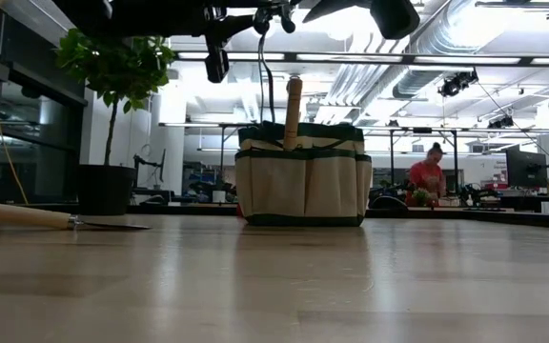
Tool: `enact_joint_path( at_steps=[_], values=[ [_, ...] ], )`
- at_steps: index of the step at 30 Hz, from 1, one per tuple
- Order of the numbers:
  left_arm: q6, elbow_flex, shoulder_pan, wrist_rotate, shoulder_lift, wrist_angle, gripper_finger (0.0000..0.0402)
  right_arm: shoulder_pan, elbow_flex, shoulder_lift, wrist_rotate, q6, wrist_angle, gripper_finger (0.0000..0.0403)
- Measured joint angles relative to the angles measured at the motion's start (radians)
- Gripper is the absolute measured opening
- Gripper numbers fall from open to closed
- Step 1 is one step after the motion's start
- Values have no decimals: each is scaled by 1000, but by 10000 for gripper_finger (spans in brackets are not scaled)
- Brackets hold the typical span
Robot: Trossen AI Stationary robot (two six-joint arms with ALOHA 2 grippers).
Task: Pick & Place Garden tools in Gardening bag
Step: Put the top black shear scissor into the gardening bag
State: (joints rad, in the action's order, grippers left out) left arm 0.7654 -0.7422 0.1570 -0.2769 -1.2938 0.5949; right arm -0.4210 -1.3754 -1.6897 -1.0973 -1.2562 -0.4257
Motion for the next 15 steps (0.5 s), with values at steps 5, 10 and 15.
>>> enact_joint_path(
  at_steps=[5, 10, 15],
  values=[
    [0, 0, 0, 1, 0, 0, 39, 3, 0, 0, 4, -2, 7, 108],
    [0, 0, 0, 1, 0, 0, 39, 3, 0, 0, 2, -2, 108, 121],
    [0, 1, 0, 0, 0, -1, 39, 3, 0, 1, 51, -1, 139, 176]
  ],
)
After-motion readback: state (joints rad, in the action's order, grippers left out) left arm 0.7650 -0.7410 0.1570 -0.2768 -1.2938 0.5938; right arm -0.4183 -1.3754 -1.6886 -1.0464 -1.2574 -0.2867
